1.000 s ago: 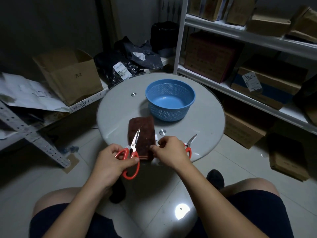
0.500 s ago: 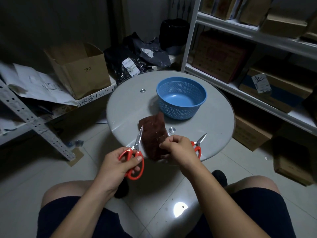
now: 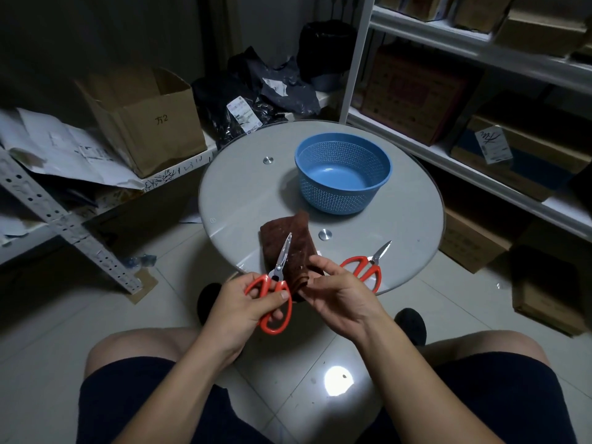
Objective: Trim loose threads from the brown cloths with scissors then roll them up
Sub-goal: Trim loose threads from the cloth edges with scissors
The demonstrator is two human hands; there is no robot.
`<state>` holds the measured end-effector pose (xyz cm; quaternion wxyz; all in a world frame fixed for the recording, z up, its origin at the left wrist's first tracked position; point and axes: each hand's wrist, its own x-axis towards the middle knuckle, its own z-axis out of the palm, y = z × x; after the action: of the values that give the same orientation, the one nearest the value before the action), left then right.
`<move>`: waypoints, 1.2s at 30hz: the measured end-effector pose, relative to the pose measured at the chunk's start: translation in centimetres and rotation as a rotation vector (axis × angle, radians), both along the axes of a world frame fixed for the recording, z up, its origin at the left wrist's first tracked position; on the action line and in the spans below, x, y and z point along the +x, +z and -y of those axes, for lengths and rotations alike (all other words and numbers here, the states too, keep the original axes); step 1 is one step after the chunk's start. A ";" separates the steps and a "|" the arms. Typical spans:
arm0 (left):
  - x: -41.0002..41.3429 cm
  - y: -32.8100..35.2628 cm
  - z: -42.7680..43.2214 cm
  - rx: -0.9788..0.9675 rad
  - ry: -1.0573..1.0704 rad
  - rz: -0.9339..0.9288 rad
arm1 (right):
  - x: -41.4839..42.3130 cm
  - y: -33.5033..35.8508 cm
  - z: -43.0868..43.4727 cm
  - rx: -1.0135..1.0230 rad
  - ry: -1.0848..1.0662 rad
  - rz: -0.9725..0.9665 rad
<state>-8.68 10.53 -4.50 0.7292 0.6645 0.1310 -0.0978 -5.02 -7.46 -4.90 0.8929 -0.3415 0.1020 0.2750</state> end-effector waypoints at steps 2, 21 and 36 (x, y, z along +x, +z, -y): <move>-0.1 -0.1 0.1 0.014 -0.010 0.001 | -0.2 0.1 -0.2 -0.044 0.053 0.069; -0.7 2.5 -0.8 0.297 -0.172 0.060 | 1.7 1.0 -3.0 -0.425 -0.083 -0.064; -0.7 2.5 -1.4 0.112 -0.028 -0.022 | 2.5 2.2 0.1 -0.126 -0.176 -0.097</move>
<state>-9.37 11.94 -2.00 0.6878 0.7051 0.1350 -0.1080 -2.51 -7.51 -2.71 0.8845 -0.3730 0.1916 0.2048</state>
